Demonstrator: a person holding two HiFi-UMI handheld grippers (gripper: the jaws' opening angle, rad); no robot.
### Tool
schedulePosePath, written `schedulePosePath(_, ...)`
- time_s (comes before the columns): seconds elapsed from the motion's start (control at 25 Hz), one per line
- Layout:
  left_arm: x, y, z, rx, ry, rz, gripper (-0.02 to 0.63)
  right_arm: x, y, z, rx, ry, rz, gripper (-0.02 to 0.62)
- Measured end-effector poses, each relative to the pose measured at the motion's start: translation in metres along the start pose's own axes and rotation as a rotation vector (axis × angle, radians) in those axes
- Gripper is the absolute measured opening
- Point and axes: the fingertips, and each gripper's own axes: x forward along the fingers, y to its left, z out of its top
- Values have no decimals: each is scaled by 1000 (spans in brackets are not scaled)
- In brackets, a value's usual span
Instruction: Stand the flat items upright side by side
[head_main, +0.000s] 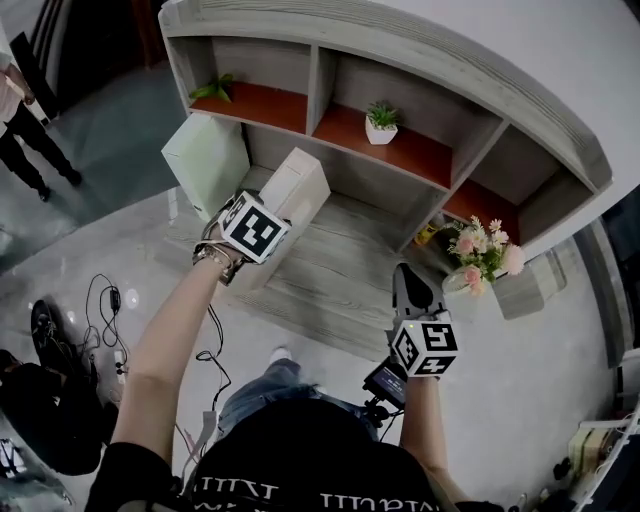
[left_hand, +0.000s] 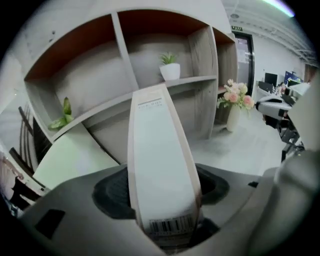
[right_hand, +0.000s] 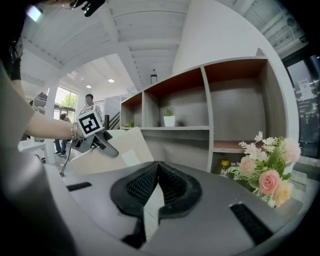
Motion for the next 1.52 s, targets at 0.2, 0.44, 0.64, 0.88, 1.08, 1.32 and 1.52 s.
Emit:
schedulePosePath(0.2, -23, 36, -3, -80, -302, 137, 308, 16, 19, 0, -13, 15, 25, 15)
schedulePosePath(0.44, -45, 62, -28, -143, -513, 232, 308, 25, 30, 2, -30, 27, 36, 15)
schedulePosePath(0.64, -56, 60, -45, -180, -641, 314, 308, 30, 39, 1, -37, 33, 38, 15)
schedulePosePath(0.88, -34, 42, -69, -291, -584, 249, 305, 27, 42, -3, -37, 47, 33, 15)
schedulePosePath(1.08, -1, 21, -105, -383, -422, 197, 298, 17, 38, -8, -43, 60, 17, 15)
schedulePosePath(1.32, 7, 16, -106, -376, -377, 209, 305, 10, 31, -11, -20, 58, 5, 15)
schedulePosePath(1.52, -4, 14, -114, -360, -336, 314, 343, 8, 34, -12, -21, 56, 23, 15)
